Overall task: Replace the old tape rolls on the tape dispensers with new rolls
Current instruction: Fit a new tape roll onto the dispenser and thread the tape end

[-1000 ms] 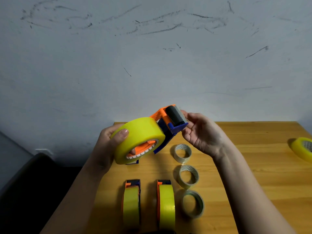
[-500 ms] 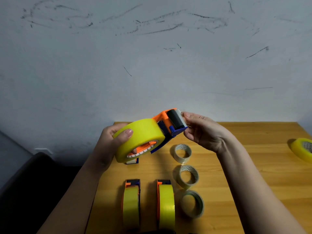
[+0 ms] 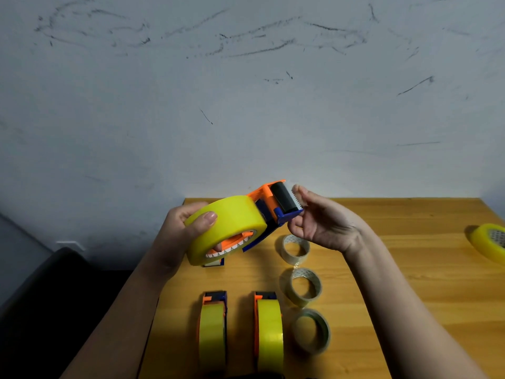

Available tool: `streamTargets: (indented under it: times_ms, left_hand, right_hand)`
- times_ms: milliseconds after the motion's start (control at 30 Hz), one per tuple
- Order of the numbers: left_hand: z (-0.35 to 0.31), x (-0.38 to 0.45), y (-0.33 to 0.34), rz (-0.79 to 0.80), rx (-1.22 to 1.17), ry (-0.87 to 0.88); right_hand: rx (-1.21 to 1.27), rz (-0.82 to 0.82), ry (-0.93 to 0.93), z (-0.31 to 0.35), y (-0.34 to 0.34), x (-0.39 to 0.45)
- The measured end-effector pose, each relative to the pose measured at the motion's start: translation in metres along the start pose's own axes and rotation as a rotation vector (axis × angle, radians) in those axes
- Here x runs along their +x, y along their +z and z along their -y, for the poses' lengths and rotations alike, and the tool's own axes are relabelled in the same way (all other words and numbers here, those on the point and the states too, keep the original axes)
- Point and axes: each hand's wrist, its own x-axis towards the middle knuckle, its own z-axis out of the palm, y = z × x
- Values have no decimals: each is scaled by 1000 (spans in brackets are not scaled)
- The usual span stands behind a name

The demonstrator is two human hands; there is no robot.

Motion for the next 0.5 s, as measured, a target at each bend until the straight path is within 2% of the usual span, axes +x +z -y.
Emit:
streamTargets:
  times_ms: [333,500]
  left_hand:
    - [2,0,7,6,-57,-10]
    - [4,1,9,6,-50,-2]
  right_hand:
    - [147,128,-96,-26,-6,12]
    - [166,25,-108,-32,-8,16]
